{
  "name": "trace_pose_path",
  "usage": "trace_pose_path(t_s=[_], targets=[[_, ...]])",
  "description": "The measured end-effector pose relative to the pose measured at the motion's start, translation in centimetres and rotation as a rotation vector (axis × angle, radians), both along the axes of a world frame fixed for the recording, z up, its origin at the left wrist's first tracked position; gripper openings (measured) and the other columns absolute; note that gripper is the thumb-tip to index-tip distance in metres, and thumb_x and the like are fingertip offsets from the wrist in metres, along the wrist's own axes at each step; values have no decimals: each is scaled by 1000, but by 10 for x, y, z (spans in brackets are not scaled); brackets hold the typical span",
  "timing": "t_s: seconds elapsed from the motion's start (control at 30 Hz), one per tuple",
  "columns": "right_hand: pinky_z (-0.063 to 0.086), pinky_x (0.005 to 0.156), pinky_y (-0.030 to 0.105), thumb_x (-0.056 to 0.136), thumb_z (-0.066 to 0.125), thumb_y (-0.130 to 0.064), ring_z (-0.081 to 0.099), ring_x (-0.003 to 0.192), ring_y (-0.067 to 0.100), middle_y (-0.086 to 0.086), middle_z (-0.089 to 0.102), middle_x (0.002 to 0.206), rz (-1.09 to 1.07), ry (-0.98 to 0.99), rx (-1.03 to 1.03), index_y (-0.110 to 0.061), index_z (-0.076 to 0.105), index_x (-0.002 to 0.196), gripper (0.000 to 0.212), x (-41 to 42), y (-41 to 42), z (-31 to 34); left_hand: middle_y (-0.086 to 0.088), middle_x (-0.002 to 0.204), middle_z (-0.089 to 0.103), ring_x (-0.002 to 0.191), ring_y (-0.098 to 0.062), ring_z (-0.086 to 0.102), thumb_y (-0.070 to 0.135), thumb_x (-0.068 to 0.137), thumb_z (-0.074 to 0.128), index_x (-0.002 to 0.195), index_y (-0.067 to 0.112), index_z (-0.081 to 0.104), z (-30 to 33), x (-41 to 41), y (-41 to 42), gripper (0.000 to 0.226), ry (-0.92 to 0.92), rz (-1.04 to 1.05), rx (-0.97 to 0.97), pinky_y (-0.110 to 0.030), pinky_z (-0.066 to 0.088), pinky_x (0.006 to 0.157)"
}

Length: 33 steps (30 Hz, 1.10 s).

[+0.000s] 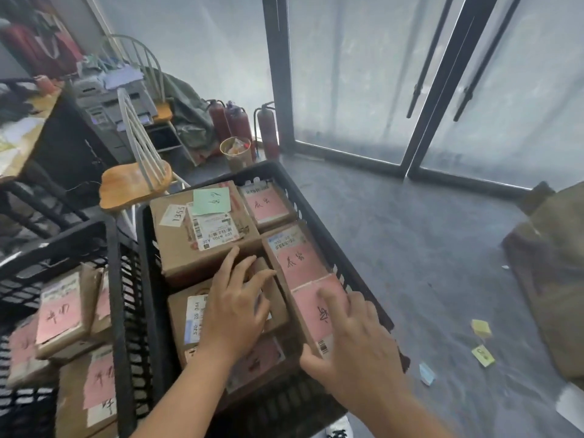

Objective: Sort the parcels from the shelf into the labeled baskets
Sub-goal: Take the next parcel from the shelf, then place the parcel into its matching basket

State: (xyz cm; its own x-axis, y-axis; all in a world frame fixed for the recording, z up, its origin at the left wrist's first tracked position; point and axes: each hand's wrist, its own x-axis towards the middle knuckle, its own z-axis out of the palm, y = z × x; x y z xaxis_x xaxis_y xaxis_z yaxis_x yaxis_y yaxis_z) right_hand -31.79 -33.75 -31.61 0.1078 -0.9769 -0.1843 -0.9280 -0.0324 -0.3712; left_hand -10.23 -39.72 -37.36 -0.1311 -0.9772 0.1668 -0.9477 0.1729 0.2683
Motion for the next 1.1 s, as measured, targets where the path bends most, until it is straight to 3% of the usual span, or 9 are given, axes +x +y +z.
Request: trace_pose_path(t_s=[0.2,0.4,0.5,0.6,0.7,0.8,1.1], targets=[[55,96,31,87,67,-64,45,126,22,2,29,144,22,-35,156,-43,8,148,87,0,-11,-24,-4,159,46,162,-22,7,24,96,66,137,30,65,-6,0,4,42,51,1,8,-55,27,126],[53,99,33,84,73,-63,44,128,22,1,28,146,55,-55,167,-44,6,148,95,-2,-16,-23,-2,164,40,162,-18,2,21,96,66,137,31,65,-1,-2,7,42,111,6,45,-56,28,126],[49,107,33,85,67,-69,32,141,22,0,19,159,92,-59,105,-43,5,153,96,-3,-16,-13,5,164,38,161,-10,1,16,96,64,136,37,62,15,-8,13,45,279,53,51,-48,25,126],[38,117,30,92,58,-67,22,149,21,-1,12,165,172,-79,-39,-41,7,153,83,0,-23,10,12,160,42,159,-4,7,12,97,63,133,38,64,45,-18,19,44,401,117,-28,-35,20,125],[35,118,28,93,59,-62,28,145,17,-5,24,159,276,-149,-200,-40,20,151,74,10,-42,35,18,157,42,158,-2,9,17,98,61,131,38,64,77,-19,25,39,414,158,-102,-22,13,122],[37,118,32,90,64,-58,34,143,16,-8,34,154,443,-165,-295,-41,26,151,73,25,-61,59,18,161,36,158,0,4,29,97,56,131,43,62,109,-10,36,38,395,222,-99,-32,16,124],[23,125,36,97,56,-57,15,154,15,-12,21,164,923,-162,-338,-48,15,158,74,93,-54,118,19,166,27,157,3,-6,39,101,55,139,50,52,177,35,125,39,277,561,-182,-28,8,122]])
